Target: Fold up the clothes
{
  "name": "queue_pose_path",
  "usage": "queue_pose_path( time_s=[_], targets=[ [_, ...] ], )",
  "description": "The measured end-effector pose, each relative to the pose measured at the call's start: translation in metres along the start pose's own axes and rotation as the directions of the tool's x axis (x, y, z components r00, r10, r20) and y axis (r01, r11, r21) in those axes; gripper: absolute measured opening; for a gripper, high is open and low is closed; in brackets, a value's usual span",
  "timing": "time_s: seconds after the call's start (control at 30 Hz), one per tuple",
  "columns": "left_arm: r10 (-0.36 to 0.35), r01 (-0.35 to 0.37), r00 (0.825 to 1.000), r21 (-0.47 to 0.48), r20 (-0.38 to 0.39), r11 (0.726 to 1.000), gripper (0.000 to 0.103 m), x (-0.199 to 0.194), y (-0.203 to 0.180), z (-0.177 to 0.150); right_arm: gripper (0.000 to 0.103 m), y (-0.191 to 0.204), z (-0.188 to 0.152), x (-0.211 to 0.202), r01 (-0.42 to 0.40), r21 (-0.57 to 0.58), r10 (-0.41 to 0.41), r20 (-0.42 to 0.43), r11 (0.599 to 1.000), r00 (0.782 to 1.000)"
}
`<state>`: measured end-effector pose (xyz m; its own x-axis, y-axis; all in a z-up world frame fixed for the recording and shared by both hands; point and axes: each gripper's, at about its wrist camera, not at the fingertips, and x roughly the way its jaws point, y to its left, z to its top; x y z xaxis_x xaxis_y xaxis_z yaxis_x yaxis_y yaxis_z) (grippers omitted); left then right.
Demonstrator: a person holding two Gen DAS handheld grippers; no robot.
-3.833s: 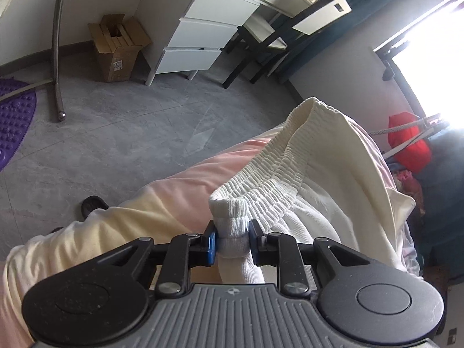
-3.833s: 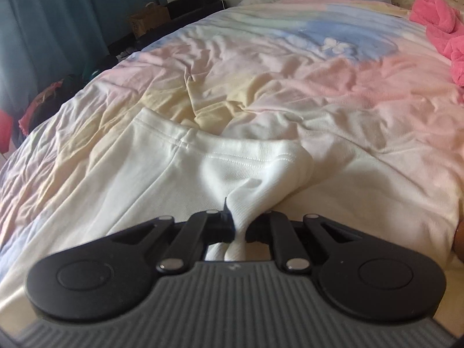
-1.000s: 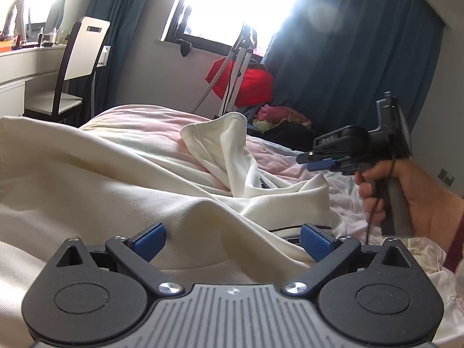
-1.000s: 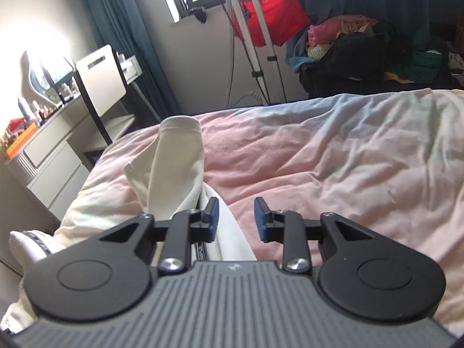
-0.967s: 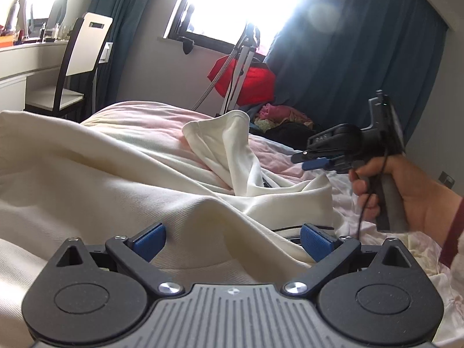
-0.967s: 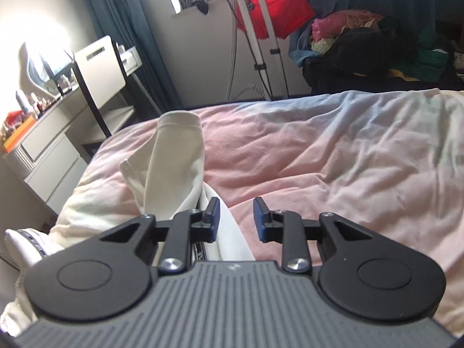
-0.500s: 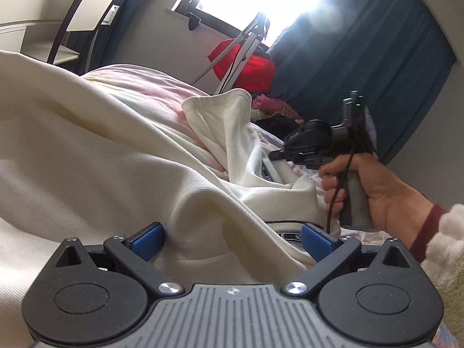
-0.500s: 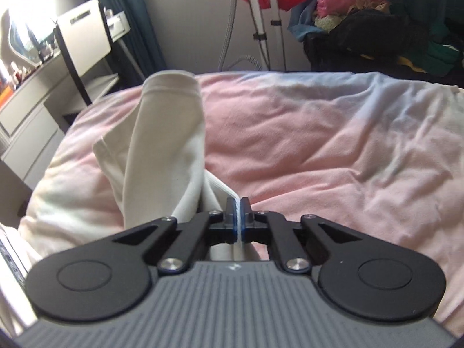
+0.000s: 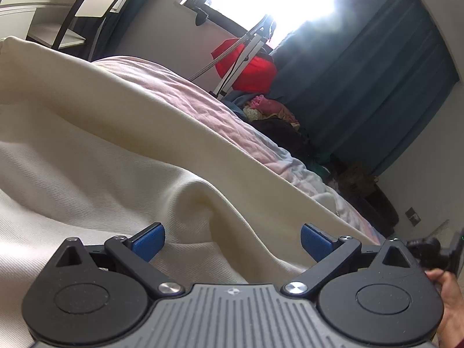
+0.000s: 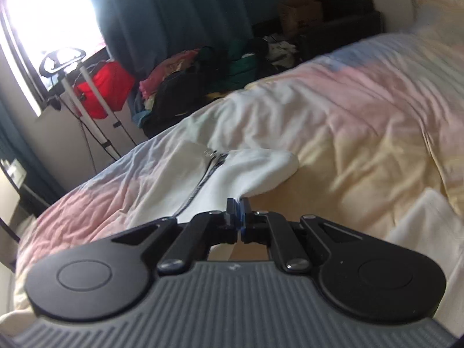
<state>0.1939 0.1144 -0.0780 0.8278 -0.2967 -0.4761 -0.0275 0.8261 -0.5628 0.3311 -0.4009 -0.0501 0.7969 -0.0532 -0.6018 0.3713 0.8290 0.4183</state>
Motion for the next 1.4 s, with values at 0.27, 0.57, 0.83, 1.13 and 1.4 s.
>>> queue_pose_path(
  time_s=[0.27, 0.57, 0.83, 1.13, 1.4],
  targets=[
    [0.017, -0.015, 1.0, 0.056, -0.02, 0.998, 0.101, -0.006, -0.013, -0.015, 0.011, -0.093, -0.06, 0.013, -0.274, 0.358, 0.284, 0.025, 0.893, 0.958],
    [0.034, -0.031, 0.999, 0.158, -0.013, 0.987, 0.101, 0.015, -0.029, -0.034, 0.038, -0.109, -0.011, 0.103, -0.202, 0.396, 0.221, -0.003, 0.896, 0.975],
    [-0.021, -0.007, 0.994, 0.248, 0.109, 0.969, 0.101, 0.026, -0.041, -0.038, 0.006, -0.055, 0.047, 0.121, -0.019, 0.109, 0.005, 0.123, 0.994, 0.992],
    [-0.08, 0.04, 0.99, 0.324, 0.112, 0.945, 0.101, 0.021, -0.059, -0.049, 0.005, -0.072, 0.065, 0.021, 0.095, 0.023, -0.095, 0.45, 0.995, 0.888],
    [-0.066, 0.018, 0.992, 0.412, 0.103, 0.911, 0.101, 0.005, -0.083, -0.065, 0.006, -0.181, -0.018, 0.039, 0.157, 0.237, -0.202, 0.183, 0.959, 0.962]
  ],
)
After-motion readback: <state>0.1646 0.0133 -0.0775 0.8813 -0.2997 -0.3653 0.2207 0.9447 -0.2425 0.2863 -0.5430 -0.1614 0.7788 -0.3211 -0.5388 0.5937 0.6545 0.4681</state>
